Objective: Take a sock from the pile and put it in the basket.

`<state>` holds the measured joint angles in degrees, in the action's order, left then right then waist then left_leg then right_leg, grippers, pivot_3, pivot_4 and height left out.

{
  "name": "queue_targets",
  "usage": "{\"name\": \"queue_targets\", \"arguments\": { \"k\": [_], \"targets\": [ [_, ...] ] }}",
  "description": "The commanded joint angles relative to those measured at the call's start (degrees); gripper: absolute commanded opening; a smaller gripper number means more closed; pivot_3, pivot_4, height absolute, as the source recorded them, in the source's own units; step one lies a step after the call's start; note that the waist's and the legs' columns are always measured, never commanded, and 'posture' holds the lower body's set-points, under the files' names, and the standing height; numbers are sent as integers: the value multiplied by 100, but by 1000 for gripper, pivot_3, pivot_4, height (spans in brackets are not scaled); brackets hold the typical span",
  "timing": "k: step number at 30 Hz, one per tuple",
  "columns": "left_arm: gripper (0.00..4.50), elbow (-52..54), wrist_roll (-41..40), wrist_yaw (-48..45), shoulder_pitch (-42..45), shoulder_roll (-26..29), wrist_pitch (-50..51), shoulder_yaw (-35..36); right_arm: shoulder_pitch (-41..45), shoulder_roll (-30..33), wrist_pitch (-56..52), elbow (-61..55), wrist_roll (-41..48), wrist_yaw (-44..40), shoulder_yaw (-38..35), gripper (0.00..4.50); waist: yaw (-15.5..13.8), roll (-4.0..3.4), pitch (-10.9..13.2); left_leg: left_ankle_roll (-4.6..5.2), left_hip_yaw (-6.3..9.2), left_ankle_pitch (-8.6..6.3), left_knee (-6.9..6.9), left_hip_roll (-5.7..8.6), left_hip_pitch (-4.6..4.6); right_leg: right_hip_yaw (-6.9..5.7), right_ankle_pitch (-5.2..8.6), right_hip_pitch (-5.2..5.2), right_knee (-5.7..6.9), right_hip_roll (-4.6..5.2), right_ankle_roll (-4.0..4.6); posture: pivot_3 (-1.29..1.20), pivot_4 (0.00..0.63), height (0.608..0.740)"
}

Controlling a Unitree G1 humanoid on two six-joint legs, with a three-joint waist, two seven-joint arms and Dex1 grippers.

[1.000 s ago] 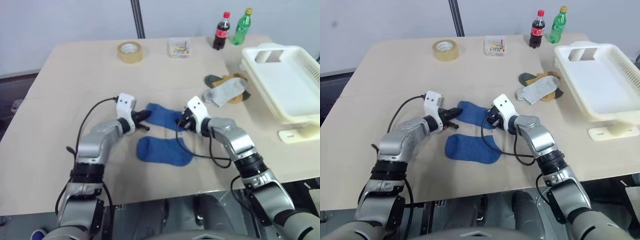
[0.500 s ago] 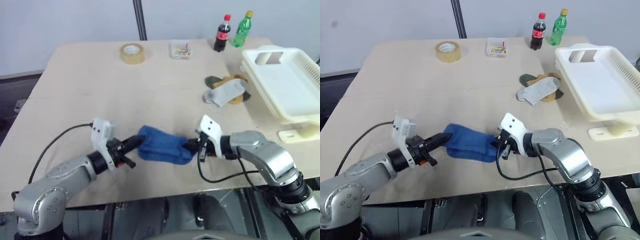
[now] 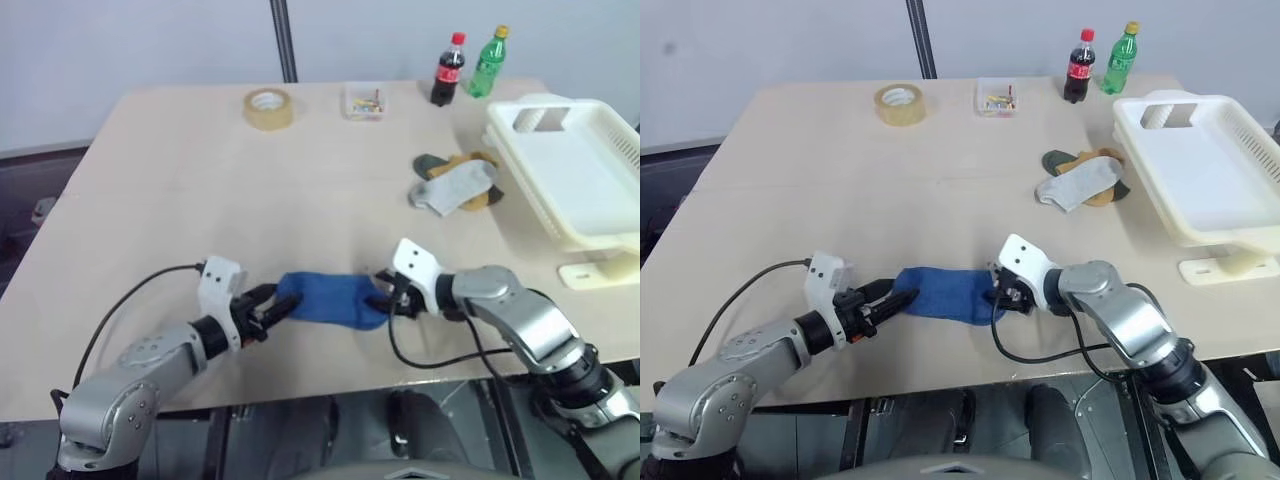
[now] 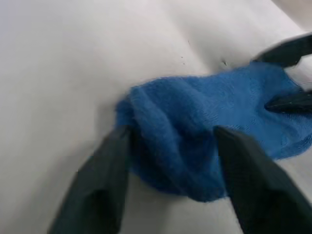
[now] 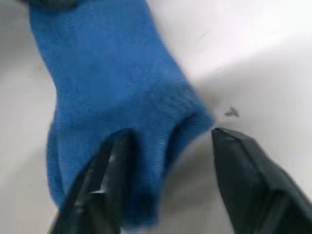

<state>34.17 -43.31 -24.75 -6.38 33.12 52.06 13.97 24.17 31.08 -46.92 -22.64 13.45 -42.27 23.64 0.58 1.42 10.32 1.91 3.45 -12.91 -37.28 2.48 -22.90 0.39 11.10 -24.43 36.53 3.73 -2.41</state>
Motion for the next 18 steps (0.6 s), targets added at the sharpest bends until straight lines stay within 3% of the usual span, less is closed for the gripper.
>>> {"name": "queue_targets", "arguments": {
  "k": [1,3,6,13,18],
  "targets": [
    [2657,184,-384,-559,-219,237,-231,541,-120,277,301,-763,265,-232,-584,2173,9,-1,1,0,0,0,1,-2,-1,0,5,0,-3,7,-7,0,150,740],
    [2664,132,-669,-872,-298,413,-180,815,-204,399,351,-979,448,-362,-778,1532,14,-1,1,0,-2,-1,6,-7,-2,0,9,-3,-5,8,-15,0,150,740],
    [2664,-147,-793,-1422,-381,861,-111,989,-160,219,529,-930,526,-374,-688,82,12,0,1,0,1,-1,7,-18,-2,-9,10,-1,-12,0,-15,0,150,740],
    [2664,-967,-162,-1789,11,1166,-349,178,151,-547,1657,451,-179,-347,161,32,9,-5,2,0,-7,-1,7,-20,1,-4,9,2,-17,-14,-16,0,150,740],
    [2664,-1387,137,-2100,417,1200,-473,-357,166,-600,2509,1293,-562,-799,551,32,8,-4,2,0,-4,-1,13,-15,-4,-7,-4,1,-28,-18,6,0,150,740]
  ]
}}
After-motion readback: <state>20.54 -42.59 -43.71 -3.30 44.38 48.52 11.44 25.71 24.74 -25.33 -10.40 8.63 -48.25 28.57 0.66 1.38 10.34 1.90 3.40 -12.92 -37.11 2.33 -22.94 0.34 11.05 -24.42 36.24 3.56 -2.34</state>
